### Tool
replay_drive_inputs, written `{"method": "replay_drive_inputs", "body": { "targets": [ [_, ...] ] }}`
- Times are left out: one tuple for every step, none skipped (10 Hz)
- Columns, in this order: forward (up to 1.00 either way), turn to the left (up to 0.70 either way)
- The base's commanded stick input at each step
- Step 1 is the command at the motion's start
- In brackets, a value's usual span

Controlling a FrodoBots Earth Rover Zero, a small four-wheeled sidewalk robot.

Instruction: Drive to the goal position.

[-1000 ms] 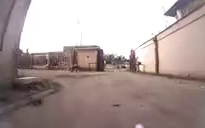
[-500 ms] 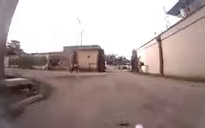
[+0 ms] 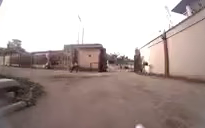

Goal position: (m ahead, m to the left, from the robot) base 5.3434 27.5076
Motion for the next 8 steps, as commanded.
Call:
{"method": "replay_drive_inputs", "body": {
  "targets": [
    [1.0,0.11],
    [1.0,0.3],
    [1.0,0.34],
    [1.0,0.37],
    [1.0,0.38],
    [1.0,0.38],
    [1.0,0.38],
    [1.0,0.38]
  ]
}}
